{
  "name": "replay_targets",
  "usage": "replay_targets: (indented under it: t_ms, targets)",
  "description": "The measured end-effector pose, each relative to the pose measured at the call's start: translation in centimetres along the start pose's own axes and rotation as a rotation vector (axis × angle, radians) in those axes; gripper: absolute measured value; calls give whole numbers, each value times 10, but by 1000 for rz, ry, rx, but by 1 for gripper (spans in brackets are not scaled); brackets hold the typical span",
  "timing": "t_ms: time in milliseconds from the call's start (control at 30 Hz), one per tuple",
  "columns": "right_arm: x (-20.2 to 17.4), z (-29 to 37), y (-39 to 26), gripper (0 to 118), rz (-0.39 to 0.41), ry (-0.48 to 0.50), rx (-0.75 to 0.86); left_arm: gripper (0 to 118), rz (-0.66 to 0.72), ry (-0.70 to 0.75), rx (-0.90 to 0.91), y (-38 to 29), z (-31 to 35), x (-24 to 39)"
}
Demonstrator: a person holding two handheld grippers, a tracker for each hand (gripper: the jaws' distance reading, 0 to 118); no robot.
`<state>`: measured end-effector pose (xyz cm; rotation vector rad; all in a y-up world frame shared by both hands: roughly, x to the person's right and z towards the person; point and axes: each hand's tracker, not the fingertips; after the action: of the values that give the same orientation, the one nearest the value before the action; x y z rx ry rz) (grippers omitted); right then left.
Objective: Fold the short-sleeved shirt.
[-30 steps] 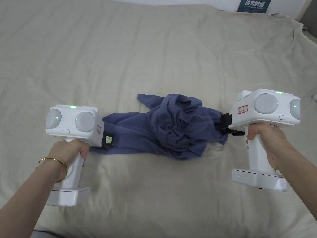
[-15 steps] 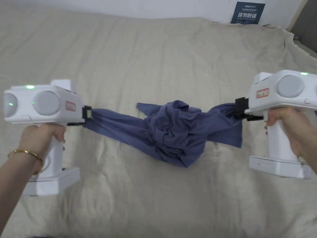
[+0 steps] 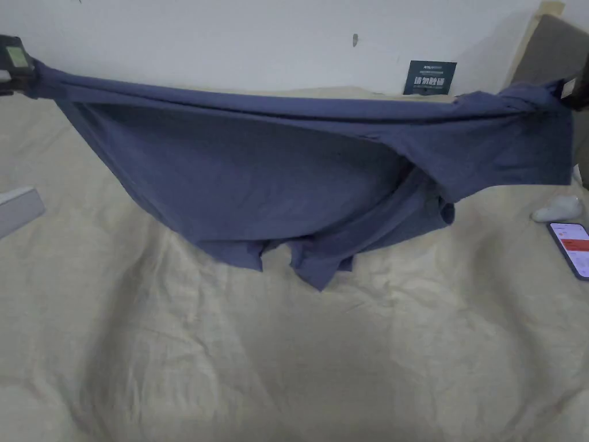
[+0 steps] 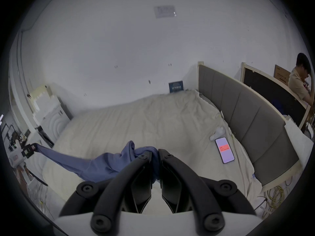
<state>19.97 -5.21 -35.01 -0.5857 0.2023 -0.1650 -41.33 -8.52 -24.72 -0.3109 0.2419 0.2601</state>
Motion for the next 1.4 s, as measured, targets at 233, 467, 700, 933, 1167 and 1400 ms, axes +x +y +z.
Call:
replay_targets:
  t_ms: [233,467,700,933,1167,1400]
  targets:
    - [-32,72,37,6,104,1,123,0,-75,11,168,64,51,13]
    - [-51,114,69,6,113,5,203,0,-67,-8,257,112,80,17]
    - [-55,96,104,6,108,-23,211,0,-112,46,248,138,50,28]
    - [-83,46,145,6,139,-127,227,0,-150,110,209,166,-28,52]
    - [-104,-36,211,6,171,-234,273,0,-287,264,214,175,-62,56]
    - [-102,-124,269,6,147,-287,349,0,-279,350,295,193,-187,120]
